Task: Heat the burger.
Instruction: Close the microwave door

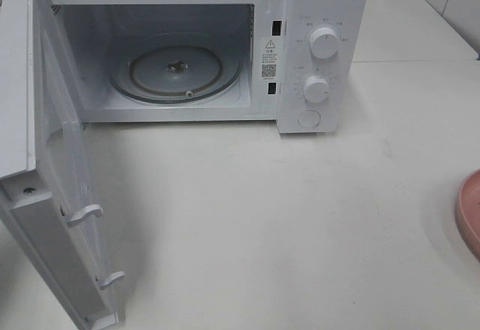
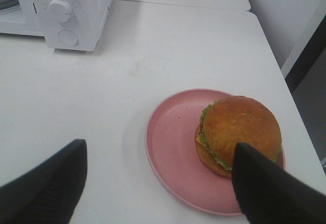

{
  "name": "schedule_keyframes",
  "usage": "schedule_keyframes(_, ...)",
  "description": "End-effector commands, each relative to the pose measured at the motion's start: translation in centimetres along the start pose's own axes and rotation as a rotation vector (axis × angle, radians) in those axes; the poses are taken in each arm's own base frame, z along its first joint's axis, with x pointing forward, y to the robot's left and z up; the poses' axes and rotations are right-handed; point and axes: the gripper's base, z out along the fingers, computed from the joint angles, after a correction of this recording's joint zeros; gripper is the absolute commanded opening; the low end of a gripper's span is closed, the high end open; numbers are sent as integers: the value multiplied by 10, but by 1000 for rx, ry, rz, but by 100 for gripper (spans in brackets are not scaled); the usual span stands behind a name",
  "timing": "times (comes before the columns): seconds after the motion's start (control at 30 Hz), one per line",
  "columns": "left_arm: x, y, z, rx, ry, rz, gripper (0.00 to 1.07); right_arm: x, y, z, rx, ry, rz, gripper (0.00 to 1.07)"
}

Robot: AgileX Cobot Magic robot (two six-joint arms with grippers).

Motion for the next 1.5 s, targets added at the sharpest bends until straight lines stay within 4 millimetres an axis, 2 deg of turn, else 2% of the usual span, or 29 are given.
schedule_keyframes(0.03, 11, -3, 12, 73, 42, -11, 0, 2, 0, -4, 4, -29, -10, 75)
schedule_keyframes(0.3, 15, -9, 20, 139, 22, -32, 0, 2, 0, -4, 4, -29, -10, 75)
schedule_keyframes(0.87, 23, -45, 39, 192, 32, -67, 0, 2, 0, -4, 4, -29, -9, 75)
schedule_keyframes(1.1, 13, -60, 61, 242, 18, -70, 0, 2, 0, -4, 4, -29, -9, 75)
schedule_keyframes(1.47, 8, -100, 97, 292, 34, -130, 0, 2, 0, -4, 4, -29, -9, 75)
schedule_keyframes(1.5, 8, -109, 104, 300, 43, -128, 0, 2, 0, -4, 4, -29, -9, 75)
